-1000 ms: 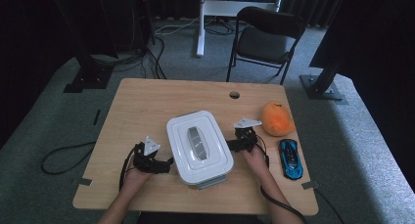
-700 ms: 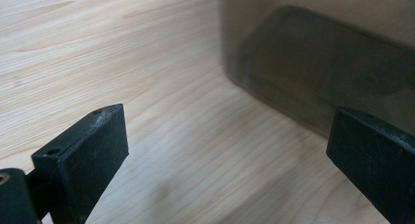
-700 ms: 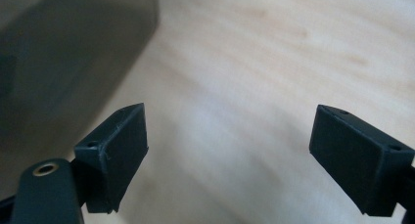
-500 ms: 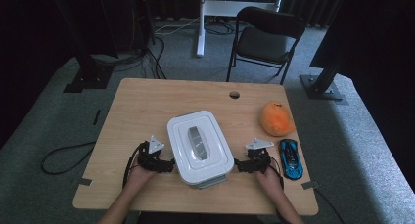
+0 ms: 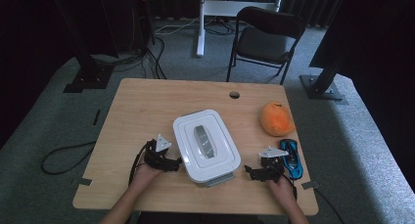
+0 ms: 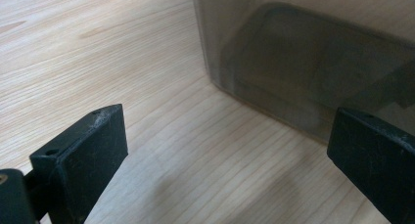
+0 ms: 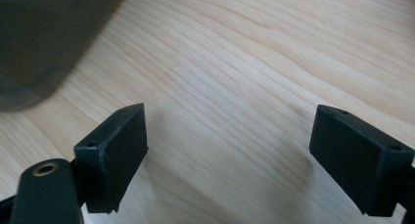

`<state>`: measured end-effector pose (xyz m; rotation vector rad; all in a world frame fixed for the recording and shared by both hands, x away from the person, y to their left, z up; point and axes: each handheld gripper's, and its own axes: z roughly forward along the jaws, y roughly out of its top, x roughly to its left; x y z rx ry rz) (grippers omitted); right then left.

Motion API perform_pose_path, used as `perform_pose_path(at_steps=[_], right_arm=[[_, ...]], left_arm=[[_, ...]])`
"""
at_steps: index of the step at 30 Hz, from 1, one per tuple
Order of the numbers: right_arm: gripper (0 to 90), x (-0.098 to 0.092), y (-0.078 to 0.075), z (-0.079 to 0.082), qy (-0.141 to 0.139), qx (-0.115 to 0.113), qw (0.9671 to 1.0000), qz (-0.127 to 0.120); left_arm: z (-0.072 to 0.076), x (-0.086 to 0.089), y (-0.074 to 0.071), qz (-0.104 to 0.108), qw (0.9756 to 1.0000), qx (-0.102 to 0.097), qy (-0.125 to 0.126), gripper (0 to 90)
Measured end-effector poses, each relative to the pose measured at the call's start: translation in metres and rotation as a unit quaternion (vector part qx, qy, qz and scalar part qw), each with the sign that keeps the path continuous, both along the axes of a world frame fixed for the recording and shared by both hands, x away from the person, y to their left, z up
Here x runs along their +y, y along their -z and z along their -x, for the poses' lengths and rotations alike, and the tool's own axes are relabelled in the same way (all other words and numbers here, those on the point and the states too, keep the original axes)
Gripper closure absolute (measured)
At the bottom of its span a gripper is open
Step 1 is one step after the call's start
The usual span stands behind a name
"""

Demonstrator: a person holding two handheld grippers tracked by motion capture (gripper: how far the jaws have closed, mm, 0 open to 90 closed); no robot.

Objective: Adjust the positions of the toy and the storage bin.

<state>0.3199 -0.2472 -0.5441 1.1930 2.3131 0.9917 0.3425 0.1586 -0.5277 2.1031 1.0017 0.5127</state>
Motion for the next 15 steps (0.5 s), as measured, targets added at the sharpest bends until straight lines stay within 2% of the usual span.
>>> perform_pose_path(at_steps=[6, 10, 13, 14, 15], right_arm=[[13.1, -0.007, 0.005, 0.000, 0.013, 0.003, 0.9999, -0.004], [12.9, -0.005, 0.006, 0.000, 0.011, -0.002, 0.9999, -0.001], [12.8, -0.005, 0.006, 0.000, 0.010, -0.002, 1.0000, -0.001], [12.6, -0.005, 0.006, 0.001, 0.007, -0.001, 1.0000, -0.001], [12.6, -0.005, 0.006, 0.001, 0.006, -0.001, 1.0000, -0.002]], left_arm=[[0.000, 0.009, 0.002, 0.007, 1.0000, 0.001, -0.003, 1.9], [0.001, 0.028, 0.006, 0.009, 0.9999, 0.004, -0.008, 1.9], [0.002, 0.034, 0.008, 0.008, 0.9999, 0.007, -0.003, 1.9], [0.004, 0.038, 0.009, 0.008, 0.9998, 0.013, 0.011, 1.9], [0.004, 0.038, 0.009, 0.008, 0.9998, 0.013, 0.011, 1.9]])
